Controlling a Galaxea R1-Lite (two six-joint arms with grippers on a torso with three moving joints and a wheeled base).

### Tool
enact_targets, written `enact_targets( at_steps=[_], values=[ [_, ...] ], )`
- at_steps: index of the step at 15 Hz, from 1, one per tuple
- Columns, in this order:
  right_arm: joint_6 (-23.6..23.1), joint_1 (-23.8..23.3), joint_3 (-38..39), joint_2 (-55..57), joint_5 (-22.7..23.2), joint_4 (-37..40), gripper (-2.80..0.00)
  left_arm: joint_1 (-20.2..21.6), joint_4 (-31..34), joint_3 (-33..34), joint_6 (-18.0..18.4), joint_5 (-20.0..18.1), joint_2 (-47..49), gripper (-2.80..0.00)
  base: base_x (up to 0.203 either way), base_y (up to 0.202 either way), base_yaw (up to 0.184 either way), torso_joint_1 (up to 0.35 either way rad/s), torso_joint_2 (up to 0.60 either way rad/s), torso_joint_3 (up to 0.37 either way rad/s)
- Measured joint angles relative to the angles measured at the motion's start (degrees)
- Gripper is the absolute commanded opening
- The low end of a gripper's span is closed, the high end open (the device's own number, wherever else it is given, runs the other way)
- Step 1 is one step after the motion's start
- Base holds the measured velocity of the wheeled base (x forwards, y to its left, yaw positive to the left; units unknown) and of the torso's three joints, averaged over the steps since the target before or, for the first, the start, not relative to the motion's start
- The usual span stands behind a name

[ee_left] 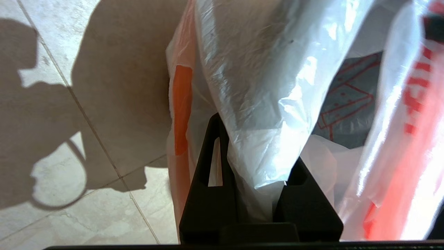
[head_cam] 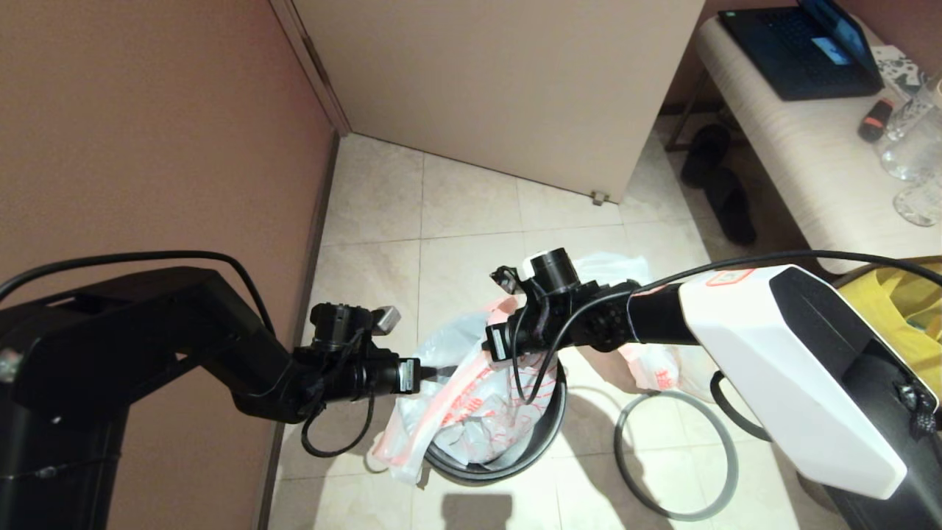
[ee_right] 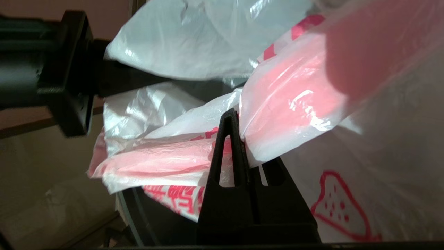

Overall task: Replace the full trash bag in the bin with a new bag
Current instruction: Put the new garbage bag on the trash can

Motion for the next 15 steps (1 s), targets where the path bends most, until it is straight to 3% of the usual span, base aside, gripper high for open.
enact_targets(
  at_steps=[2, 6, 13, 15],
  values=[
    [0.8, 0.2, 0.3, -2.2, -0.2, 4.9, -2.8, 0.2, -0.1, -0.6, 0.0, 0.6, 0.4, -2.8, 0.0, 0.0, 0.0, 0.0, 0.0, 0.0],
    [7.3, 1.1, 1.5, -8.1, -3.7, 12.0, -2.8, 0.1, -2.7, -2.2, -0.5, 5.6, 2.1, -2.8, 0.0, 0.0, 0.0, 0.0, 0.0, 0.0],
    [7.9, 2.3, 10.0, -12.6, -8.1, 17.2, -2.8, 0.8, -3.6, -4.0, -4.1, 6.0, 3.3, -2.8, 0.0, 0.0, 0.0, 0.0, 0.0, 0.0],
    [7.9, 2.7, 13.9, -12.7, -11.1, 18.7, -2.8, 1.2, -3.6, -4.5, -4.2, 6.1, 3.4, -2.8, 0.0, 0.0, 0.0, 0.0, 0.0, 0.0]
  ],
)
